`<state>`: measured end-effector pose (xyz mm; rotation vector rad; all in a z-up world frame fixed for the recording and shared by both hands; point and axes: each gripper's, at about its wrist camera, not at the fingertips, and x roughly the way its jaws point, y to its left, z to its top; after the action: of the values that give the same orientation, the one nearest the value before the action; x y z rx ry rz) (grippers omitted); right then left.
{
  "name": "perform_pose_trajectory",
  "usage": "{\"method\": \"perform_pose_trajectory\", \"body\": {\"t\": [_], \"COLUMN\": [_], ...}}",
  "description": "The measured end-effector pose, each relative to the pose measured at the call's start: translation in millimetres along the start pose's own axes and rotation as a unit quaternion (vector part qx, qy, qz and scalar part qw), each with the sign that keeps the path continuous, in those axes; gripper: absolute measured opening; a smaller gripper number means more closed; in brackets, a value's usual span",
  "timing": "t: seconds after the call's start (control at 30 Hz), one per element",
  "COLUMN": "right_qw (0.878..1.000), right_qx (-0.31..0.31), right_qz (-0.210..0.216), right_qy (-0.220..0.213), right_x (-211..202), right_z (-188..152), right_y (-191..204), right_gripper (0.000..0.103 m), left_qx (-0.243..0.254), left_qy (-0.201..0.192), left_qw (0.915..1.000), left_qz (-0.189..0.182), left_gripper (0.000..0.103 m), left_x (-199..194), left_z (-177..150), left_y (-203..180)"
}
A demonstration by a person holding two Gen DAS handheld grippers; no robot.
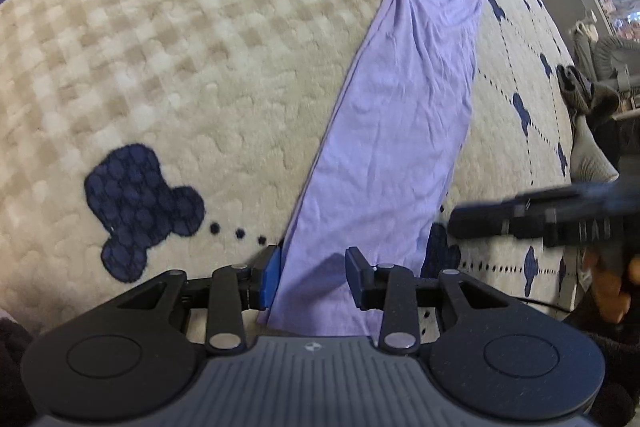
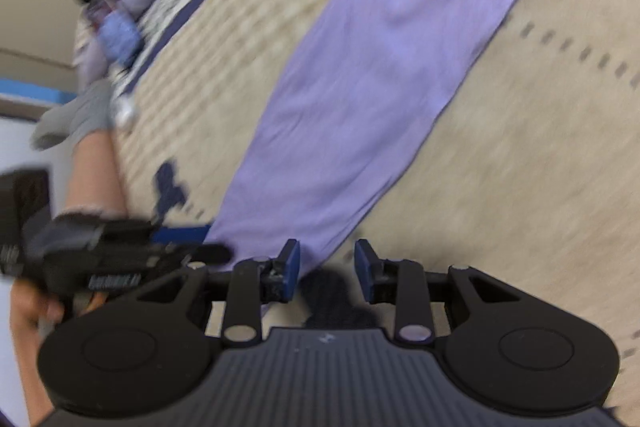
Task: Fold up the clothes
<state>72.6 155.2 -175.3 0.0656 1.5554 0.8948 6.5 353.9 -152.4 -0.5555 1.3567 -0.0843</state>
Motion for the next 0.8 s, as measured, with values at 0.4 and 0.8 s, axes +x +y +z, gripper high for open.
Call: {"method": "perform_pose_trajectory", "body": {"t": [0.4,0.8], "right_qw": [0.983,0.970], "right_qx": [0.038,0.037], "right_qz": [0.175,0.232], "right_qy": [-0.048,-0.063], "right_x": [45,69], "right_z": [-43,-61], "right_y": [-31,-30], "right_gripper": [0.033,0.005], "left_qx": [-0.054,-0.050], "left_qy": [0.018,0.015], "left_qw": [0.9970,0.9986], "left_qz": [-0.052,0.005], "left_gripper": [0.033,0.000], "left_x": [3,-7], "left_z": [0,-8], "left_y": [22,18]}}
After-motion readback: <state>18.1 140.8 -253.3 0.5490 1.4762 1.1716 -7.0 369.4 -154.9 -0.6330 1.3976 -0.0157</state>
